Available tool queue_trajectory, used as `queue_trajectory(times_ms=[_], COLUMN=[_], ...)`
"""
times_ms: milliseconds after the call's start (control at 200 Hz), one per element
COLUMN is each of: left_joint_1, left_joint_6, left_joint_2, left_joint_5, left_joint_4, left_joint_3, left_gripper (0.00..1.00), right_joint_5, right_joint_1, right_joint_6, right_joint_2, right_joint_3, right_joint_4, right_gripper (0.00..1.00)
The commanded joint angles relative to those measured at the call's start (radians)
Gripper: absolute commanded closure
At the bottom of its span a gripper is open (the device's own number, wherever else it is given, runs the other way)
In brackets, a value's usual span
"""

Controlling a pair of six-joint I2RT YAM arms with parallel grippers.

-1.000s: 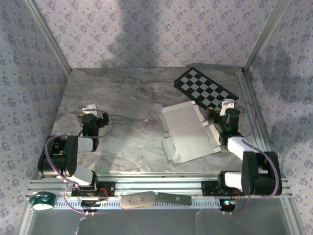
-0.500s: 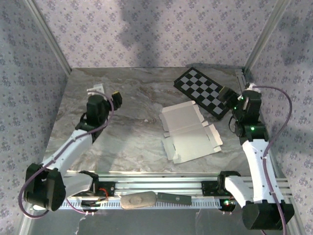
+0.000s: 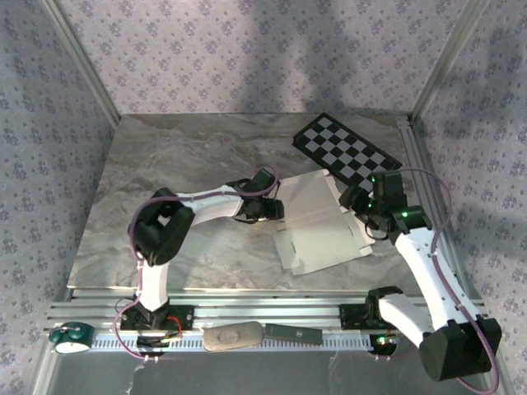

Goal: Fold the paper box

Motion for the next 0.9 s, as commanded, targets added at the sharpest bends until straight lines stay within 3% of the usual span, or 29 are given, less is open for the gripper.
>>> queue_trajectory(times_ms=[0, 120, 340, 440, 555, 690, 895], left_joint_1=[-0.012, -0.012, -0.019, -0.021, -0.018, 0.019, 0.178], left_joint_6=[-0.117, -0.183, -0.235, -0.241, -0.244, -0.282, -0.442], left_joint_2=[0.021, 0.043, 0.087, 0.086, 0.078, 0.025, -0.199], left_joint_5=[0.052, 0.078, 0.130, 0.118, 0.103, 0.079, 0.113], left_joint_4=[-0.005, 0.070, 0.144, 0.142, 0.148, 0.201, 0.418], left_joint_3=[0.066, 0.036, 0.068, 0.076, 0.073, 0.010, -0.267], left_gripper=[0.37, 0.39, 0.55, 0.72, 1.00, 1.00, 1.00], right_joint_5=[-0.020, -0.028, -0.045, -0.044, -0.045, -0.052, -0.101], right_joint_1=[0.006, 0.007, 0.011, 0.013, 0.017, 0.032, 0.080], right_joint_6=[0.008, 0.008, 0.020, 0.020, 0.032, 0.039, 0.047], right_joint_2=[-0.022, -0.043, -0.044, -0.049, -0.060, -0.057, -0.017], right_joint_3=[-0.011, -0.024, -0.048, -0.052, -0.069, -0.078, -0.077], right_joint_4=[-0.039, -0.033, -0.004, -0.008, 0.001, 0.010, 0.054], right_gripper=[0.33, 0.34, 0.35, 0.37, 0.39, 0.40, 0.38])
